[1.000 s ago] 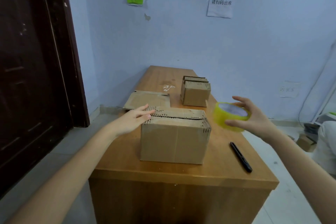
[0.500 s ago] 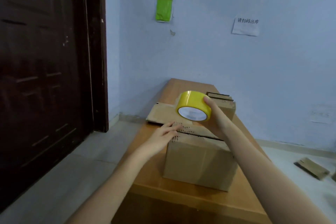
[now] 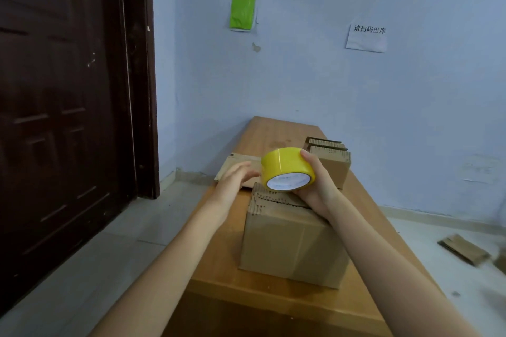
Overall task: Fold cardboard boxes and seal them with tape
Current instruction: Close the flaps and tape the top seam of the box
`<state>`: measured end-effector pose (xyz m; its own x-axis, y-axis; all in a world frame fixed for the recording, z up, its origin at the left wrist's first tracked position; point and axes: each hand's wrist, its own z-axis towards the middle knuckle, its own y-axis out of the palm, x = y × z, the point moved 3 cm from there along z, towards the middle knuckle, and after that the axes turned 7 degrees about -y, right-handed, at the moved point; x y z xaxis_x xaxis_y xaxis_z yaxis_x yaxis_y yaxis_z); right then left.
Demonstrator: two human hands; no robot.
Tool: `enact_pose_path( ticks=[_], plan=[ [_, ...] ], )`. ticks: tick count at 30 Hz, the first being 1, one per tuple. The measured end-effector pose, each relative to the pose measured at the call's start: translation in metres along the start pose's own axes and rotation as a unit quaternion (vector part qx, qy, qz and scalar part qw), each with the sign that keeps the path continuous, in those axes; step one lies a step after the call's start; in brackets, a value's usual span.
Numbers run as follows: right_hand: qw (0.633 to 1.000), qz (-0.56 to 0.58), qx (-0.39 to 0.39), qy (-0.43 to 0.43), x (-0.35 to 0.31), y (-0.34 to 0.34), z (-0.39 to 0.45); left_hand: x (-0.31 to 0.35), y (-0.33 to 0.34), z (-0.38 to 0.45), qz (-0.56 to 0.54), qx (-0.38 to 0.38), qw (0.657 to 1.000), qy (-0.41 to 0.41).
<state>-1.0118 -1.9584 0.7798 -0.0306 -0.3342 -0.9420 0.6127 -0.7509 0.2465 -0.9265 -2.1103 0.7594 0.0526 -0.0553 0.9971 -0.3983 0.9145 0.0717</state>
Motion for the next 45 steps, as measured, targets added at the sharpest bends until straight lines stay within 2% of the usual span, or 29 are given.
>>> enact_pose_path(
  ticks=[6,20,31,39,45],
  plan=[
    [1.000,-0.006,-0.024,-0.003,-0.001,0.003,-0.001,0.007,0.010,-0.001,0.076,-0.026,0.997,0.003],
    [0.999,0.027,-0.040,-0.009,-0.003,0.003,-0.001,0.008,0.003,-0.002,0.077,-0.028,0.996,0.044],
    [0.999,0.026,-0.033,-0.003,-0.003,0.004,-0.002,0.007,-0.001,0.000,0.074,-0.047,0.996,0.007],
    [0.999,0.023,-0.037,-0.004,-0.004,0.004,-0.001,0.010,-0.002,0.002,0.006,-0.046,0.998,-0.041],
    [0.998,-0.027,-0.057,-0.017,-0.004,0.005,-0.004,0.006,0.009,0.009,-0.076,-0.006,0.993,-0.087]
  ],
)
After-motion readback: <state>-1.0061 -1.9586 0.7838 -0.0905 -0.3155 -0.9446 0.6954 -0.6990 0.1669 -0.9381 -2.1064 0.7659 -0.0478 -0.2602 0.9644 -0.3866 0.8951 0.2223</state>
